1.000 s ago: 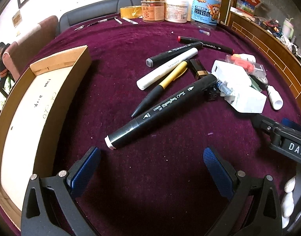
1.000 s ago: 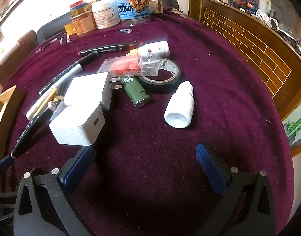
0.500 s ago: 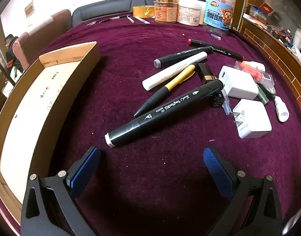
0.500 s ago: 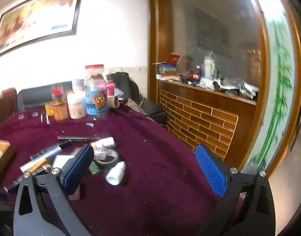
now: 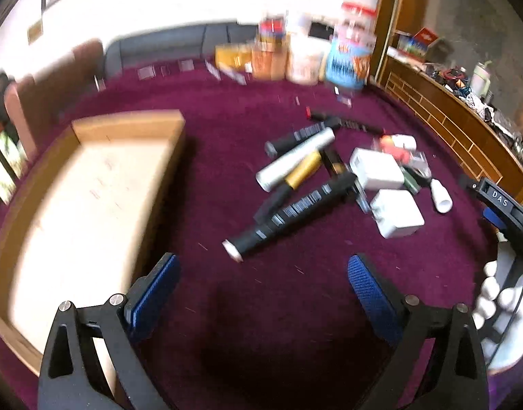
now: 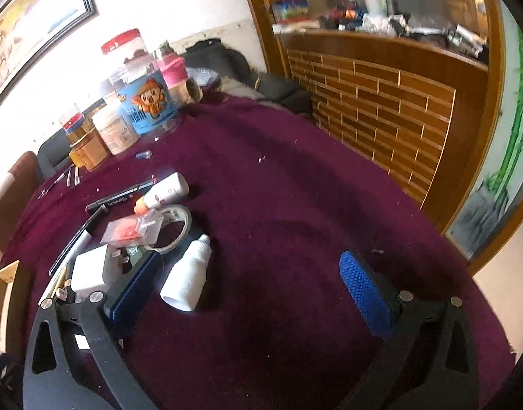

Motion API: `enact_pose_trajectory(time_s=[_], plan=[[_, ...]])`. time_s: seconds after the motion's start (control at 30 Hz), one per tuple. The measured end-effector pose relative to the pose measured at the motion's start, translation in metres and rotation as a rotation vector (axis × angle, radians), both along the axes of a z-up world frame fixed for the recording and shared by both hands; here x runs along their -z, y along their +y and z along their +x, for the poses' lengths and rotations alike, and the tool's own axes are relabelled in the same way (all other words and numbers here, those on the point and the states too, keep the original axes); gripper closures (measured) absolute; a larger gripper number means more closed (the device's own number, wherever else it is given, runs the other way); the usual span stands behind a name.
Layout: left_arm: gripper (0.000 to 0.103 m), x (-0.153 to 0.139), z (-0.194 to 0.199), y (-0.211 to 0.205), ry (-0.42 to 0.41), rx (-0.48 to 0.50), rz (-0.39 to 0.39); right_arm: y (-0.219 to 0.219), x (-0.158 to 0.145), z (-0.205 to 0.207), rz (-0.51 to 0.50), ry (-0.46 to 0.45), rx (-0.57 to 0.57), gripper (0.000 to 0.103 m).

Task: Organize rigid objects
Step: 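Reach the left tool to the yellow-and-black pen and close on it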

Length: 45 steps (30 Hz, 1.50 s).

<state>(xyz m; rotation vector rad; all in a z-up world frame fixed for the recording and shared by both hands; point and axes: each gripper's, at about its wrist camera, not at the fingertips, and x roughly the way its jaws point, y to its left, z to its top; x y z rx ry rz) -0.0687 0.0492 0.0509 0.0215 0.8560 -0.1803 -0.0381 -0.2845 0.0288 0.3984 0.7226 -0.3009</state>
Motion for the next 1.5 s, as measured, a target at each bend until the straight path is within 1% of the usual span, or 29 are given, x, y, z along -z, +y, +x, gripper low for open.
enact_pose_trajectory(time_s=[0.07,0.17,0.23,0.27,0.3,0.33,0.37,0.4,0.47,0.5,0.53,0.6,0.63,0.67,0.7,0.8,0.9,0.97,1.0,1.03,1.07,1.1,1.13,1.17,1.23,1.33,1.43,1.47,1.5], plan=[[0.006,-0.007,0.002,0.001,-0.033,0.024,0.014,0.001,0.003,0.001,0.014,0.009,-0.014,0.0],[0.007,-0.005,0.017,-0.009,-0.022,0.062,0.043,0.0,0.006,0.002,0.029,0.016,-0.02,0.0],[0.007,0.003,0.031,-0.021,-0.015,0.082,0.082,-0.001,0.006,0.002,0.039,0.016,-0.016,0.0],[0.008,0.008,0.035,-0.027,0.0,0.096,0.088,-0.002,0.008,0.002,0.046,0.023,-0.015,0.0],[0.018,0.014,0.04,-0.031,0.028,0.111,0.079,-0.003,0.009,0.003,0.052,0.029,-0.015,0.0],[0.031,0.02,0.046,-0.035,0.078,0.129,0.057,-0.003,0.01,0.004,0.058,0.036,-0.014,0.0],[0.053,0.025,0.048,-0.04,0.133,0.155,0.027,-0.004,0.011,0.005,0.065,0.041,-0.011,0.0],[0.066,0.027,0.045,-0.044,0.167,0.195,-0.015,-0.005,0.012,0.005,0.069,0.043,-0.01,0.0],[0.067,0.026,0.033,-0.047,0.21,0.266,-0.09,-0.005,0.013,0.005,0.078,0.046,-0.01,0.0],[0.067,0.023,0.025,-0.049,0.21,0.288,-0.104,-0.005,0.013,0.006,0.082,0.047,-0.011,0.0],[0.067,0.017,0.016,-0.048,0.189,0.303,-0.106,-0.005,0.014,0.006,0.086,0.049,-0.012,0.0],[0.065,0.002,0.004,-0.04,0.126,0.305,-0.111,-0.006,0.016,0.007,0.096,0.057,-0.017,0.0],[0.063,-0.004,0.003,-0.035,0.107,0.291,-0.113,-0.006,0.016,0.007,0.1,0.059,-0.017,0.0],[0.059,-0.008,0.006,-0.028,0.095,0.268,-0.115,-0.006,0.017,0.008,0.102,0.061,-0.018,0.0],[0.057,-0.01,0.009,-0.024,0.089,0.246,-0.115,-0.006,0.017,0.008,0.104,0.062,-0.019,0.0],[0.057,-0.003,0.028,-0.008,0.119,0.184,-0.09,-0.007,0.018,0.008,0.11,0.068,-0.018,0.0],[0.058,0.014,0.048,-0.008,0.158,0.162,-0.036,-0.008,0.019,0.009,0.116,0.075,-0.013,0.0],[0.058,0.027,0.063,-0.009,0.197,0.158,-0.024,-0.007,0.019,0.009,0.113,0.078,-0.013,0.0],[0.058,0.025,0.063,-0.012,0.159,0.165,-0.013,-0.007,0.019,0.01,0.11,0.08,-0.013,0.0],[0.059,0.028,0.066,-0.015,0.163,0.17,0.005,-0.006,0.019,0.01,0.108,0.082,-0.012,0.0],[0.065,0.029,0.067,-0.018,0.152,0.164,0.022,-0.006,0.019,0.01,0.105,0.085,-0.012,0.0],[0.076,0.029,0.066,-0.019,0.143,0.159,0.029,-0.006,0.019,0.01,0.102,0.087,-0.012,0.0],[0.083,0.03,0.065,-0.02,0.13,0.152,0.043,-0.005,0.02,0.011,0.1,0.089,-0.012,0.0],[0.095,0.031,0.063,-0.02,0.126,0.151,0.047,-0.005,0.02,0.011,0.098,0.092,-0.013,0.0],[0.095,0.032,0.06,-0.014,0.135,0.162,0.007,-0.005,0.019,0.011,0.096,0.094,-0.013,0.0],[0.096,0.031,0.048,-0.004,0.157,0.171,-0.012,-0.005,0.019,0.011,0.096,0.095,-0.014,0.0],[0.096,0.026,0.028,0.002,0.219,0.189,-0.053,-0.005,0.02,0.011,0.099,0.094,-0.014,0.0],[0.096,0.024,0.022,0.003,0.233,0.201,-0.063,-0.005,0.02,0.011,0.099,0.094,-0.015,0.0],[0.091,0.02,0.014,0.004,0.231,0.213,-0.071,-0.005,0.02,0.011,0.098,0.095,-0.015,0.0]])
